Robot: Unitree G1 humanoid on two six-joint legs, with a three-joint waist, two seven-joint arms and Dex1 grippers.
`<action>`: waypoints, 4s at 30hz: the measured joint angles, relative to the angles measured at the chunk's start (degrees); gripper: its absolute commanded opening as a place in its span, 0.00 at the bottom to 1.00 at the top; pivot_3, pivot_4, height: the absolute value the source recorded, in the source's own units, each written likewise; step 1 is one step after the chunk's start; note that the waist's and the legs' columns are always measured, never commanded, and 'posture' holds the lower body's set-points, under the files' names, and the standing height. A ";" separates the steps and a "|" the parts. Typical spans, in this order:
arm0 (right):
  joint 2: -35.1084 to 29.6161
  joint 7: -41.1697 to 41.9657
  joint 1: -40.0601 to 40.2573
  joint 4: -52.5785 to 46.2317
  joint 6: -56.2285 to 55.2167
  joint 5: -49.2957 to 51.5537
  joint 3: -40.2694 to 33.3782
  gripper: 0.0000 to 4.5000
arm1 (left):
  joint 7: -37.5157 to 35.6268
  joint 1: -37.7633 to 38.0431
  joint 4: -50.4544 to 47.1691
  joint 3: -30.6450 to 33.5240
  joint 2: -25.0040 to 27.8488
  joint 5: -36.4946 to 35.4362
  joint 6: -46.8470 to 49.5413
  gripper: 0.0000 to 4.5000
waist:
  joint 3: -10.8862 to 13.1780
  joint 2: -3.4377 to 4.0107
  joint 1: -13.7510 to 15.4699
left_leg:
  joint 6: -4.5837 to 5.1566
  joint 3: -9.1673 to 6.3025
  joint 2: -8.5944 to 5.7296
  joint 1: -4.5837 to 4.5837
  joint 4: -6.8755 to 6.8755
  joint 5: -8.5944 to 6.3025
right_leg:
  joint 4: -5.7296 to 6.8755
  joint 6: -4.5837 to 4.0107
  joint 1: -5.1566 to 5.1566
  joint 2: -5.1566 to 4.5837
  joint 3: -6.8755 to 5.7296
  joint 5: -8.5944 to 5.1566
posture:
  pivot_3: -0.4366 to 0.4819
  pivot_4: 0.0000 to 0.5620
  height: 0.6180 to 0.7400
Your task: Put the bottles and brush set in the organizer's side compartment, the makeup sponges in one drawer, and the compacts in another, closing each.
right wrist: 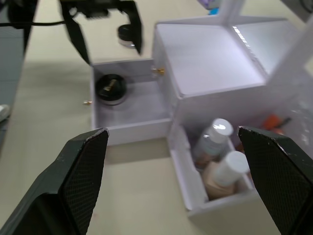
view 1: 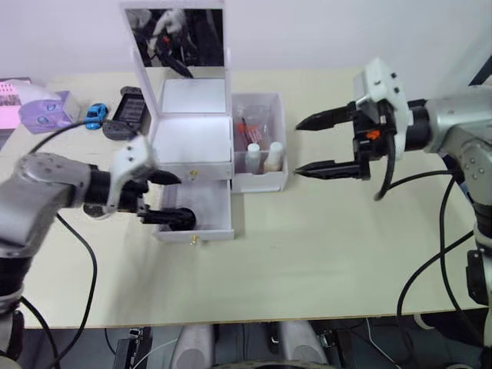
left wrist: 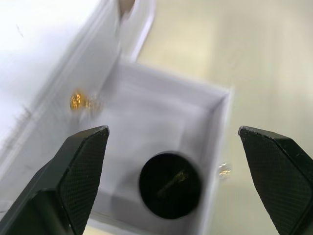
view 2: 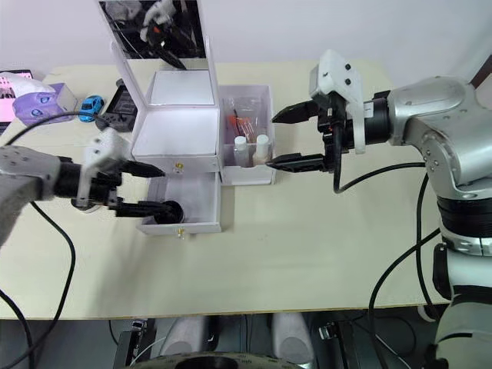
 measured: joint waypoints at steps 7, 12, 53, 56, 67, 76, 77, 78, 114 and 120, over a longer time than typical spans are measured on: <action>-6.11 -2.91 20.46 -0.06 -6.32 -3.53 -10.53 1.00 | 0.61 8.11 17.54 15.81 0.22 1.80 -11.14 0.99 | -0.04 -0.05 1.41 | 0.00 0.08 -0.06 -0.06 0.02 -0.01 | -0.18 -0.01 0.13 -0.12 -0.01 -0.12 | 0.48 0.27 1.00; -4.21 -5.69 31.19 7.58 -16.32 -6.18 -17.27 1.00 | 2.84 16.31 29.63 22.77 -0.51 5.44 -20.05 0.99 | -0.05 -0.08 0.39 | 0.00 0.19 -0.04 0.05 0.03 0.00 | -0.14 -0.07 0.14 -0.17 0.02 -0.09 | 0.48 0.27 1.00; -2.61 3.44 6.13 -7.16 0.08 10.56 -5.08 1.00 | 25.56 11.16 18.41 9.33 0.69 8.87 6.86 0.99 | -0.05 -0.05 0.18 | -0.01 0.07 0.00 0.05 0.02 0.00 | 0.10 0.04 0.02 -0.09 0.00 0.02 | 0.48 0.27 1.00; -2.61 2.06 5.29 -8.26 1.93 11.48 -5.14 1.00 | 27.68 8.13 20.22 6.92 -0.26 10.13 7.52 0.99 | -0.06 -0.08 0.26 | -0.01 0.04 0.00 0.06 0.02 0.00 | 0.12 0.04 0.03 -0.07 -0.01 0.02 | 0.48 0.27 1.00; -5.48 3.10 8.66 -7.10 -0.16 11.14 -6.21 1.00 | 28.13 7.59 24.49 3.08 -3.10 12.03 7.38 0.99 | -0.06 -0.08 0.46 | -0.01 0.07 0.00 0.03 0.05 0.00 | 0.08 0.04 0.04 -0.10 0.00 0.03 | 0.48 0.27 1.00; -6.96 4.09 7.98 -4.65 -1.96 9.98 -6.23 1.00 | 29.57 5.30 27.75 3.06 -6.01 12.95 6.54 0.59 | -0.06 -0.08 0.47 | -0.01 0.07 -0.01 0.02 0.06 0.00 | 0.07 0.05 0.04 -0.10 0.00 0.03 | 0.48 0.27 1.00; -7.10 4.35 7.83 -4.54 -2.15 9.94 -6.23 1.00 | 29.70 5.01 28.04 3.05 -6.11 13.10 6.17 0.59 | -0.06 -0.08 0.47 | -0.01 0.07 -0.01 0.01 0.06 0.00 | 0.06 0.06 0.04 -0.10 0.00 0.04 | 0.48 0.27 1.00; -7.15 4.56 7.67 -4.39 -2.30 9.91 -6.23 1.00 | 29.72 4.69 28.26 3.05 -6.17 13.24 5.99 0.59 | -0.06 -0.08 0.47 | -0.01 0.07 -0.01 0.01 0.05 0.00 | 0.07 0.06 0.04 -0.10 0.00 0.04 | 0.48 0.27 1.00; -7.24 6.97 8.73 -2.23 -4.42 7.99 -7.23 1.00 | 0.71 -11.95 -5.58 -12.28 5.75 -1.04 4.89 0.59 | -0.01 -0.06 0.49 | -0.01 0.06 -0.02 -0.05 0.10 0.01 | 0.03 0.06 0.06 -0.03 0.03 0.00 | 0.48 0.27 1.00; -7.55 5.71 10.11 -3.03 -3.22 8.69 -8.79 1.00 | 3.05 -13.98 -7.09 -21.37 2.62 6.00 4.81 0.59 | -0.01 -0.06 0.31 | 0.00 0.05 -0.01 -0.01 0.10 0.01 | 0.08 0.07 0.07 0.01 0.04 0.00 | 0.48 0.27 1.00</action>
